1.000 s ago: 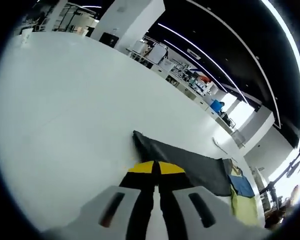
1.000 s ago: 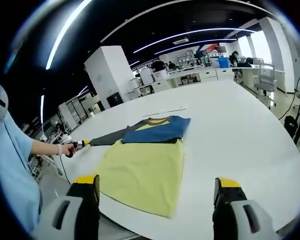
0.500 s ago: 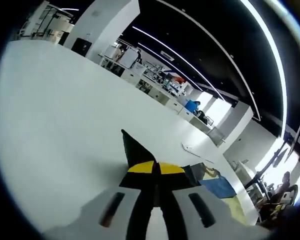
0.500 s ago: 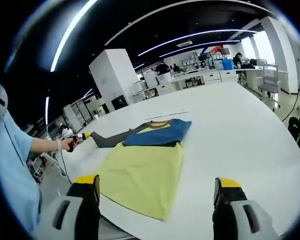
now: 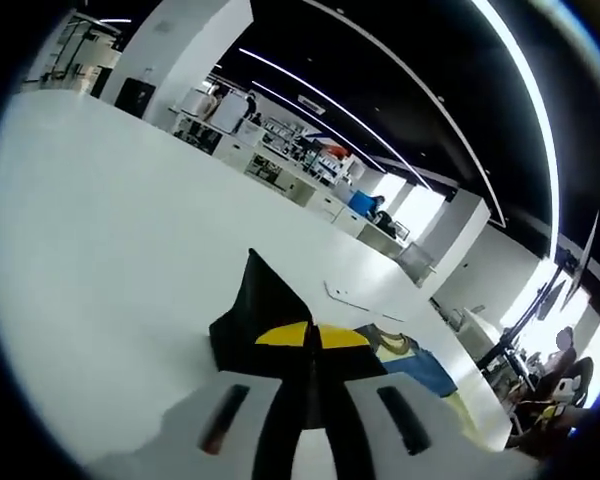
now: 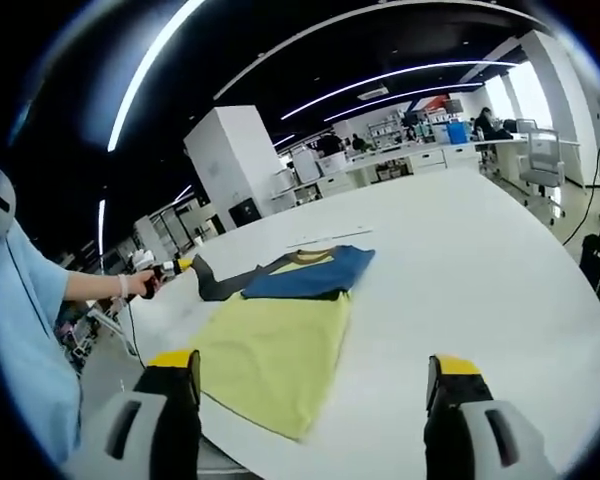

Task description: Fold the garment on the visible template until the final outline fits inside the template.

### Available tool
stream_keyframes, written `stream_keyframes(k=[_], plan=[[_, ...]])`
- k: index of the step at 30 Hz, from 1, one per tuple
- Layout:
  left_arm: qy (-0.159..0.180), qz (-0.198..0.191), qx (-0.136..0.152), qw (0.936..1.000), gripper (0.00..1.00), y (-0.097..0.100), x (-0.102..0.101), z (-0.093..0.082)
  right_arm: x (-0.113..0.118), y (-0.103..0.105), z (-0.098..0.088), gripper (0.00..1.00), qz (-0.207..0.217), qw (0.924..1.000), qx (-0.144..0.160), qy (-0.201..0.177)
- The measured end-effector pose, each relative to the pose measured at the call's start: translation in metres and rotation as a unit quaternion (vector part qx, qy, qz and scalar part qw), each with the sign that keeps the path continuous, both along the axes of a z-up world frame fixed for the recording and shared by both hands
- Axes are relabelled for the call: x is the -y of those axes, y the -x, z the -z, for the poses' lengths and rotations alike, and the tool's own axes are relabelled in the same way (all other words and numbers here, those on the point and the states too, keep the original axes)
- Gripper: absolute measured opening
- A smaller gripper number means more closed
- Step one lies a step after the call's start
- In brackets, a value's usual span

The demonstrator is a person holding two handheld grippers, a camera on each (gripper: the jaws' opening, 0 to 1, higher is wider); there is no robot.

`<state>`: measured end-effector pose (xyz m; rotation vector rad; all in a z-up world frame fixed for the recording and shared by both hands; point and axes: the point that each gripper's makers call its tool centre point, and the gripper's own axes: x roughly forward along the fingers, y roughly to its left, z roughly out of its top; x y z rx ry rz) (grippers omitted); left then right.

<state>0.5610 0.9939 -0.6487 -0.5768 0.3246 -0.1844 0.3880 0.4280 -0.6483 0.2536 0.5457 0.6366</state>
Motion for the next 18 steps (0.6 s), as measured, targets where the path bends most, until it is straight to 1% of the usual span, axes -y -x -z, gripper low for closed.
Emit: stream_keyframes(k=[3,8,9,10,14,18], plan=[[0.0,0.006,0.005,1.0,0.0,0.0,0.021,-0.009,0.002,-0.005,0.007,0.94,-0.003,1.0,0.001,-0.006],[-0.009,0.026,0.009,0.9996,0.0,0.0,0.059,-0.028,0.0,-0.011,0.01,0.93,-0.009,0.9996,0.007,-0.024],[-0.01,0.027,0.009,0.9995,0.0,-0.001,0.061,-0.029,0.0,-0.012,0.011,0.93,-0.009,0.9996,0.007,-0.027],[-0.012,0.035,0.008,0.9993,0.0,-0.001,0.07,-0.032,0.0,-0.013,0.012,0.93,-0.009,0.9994,0.008,-0.033],[-0.024,0.053,0.007,0.9983,0.0,-0.005,0.089,-0.038,0.0,-0.012,0.016,0.93,-0.008,0.9987,0.006,-0.051],[-0.017,0.056,0.008,0.9982,0.0,-0.007,0.109,-0.041,0.003,-0.012,0.02,0.93,-0.014,0.9984,0.005,-0.054]])
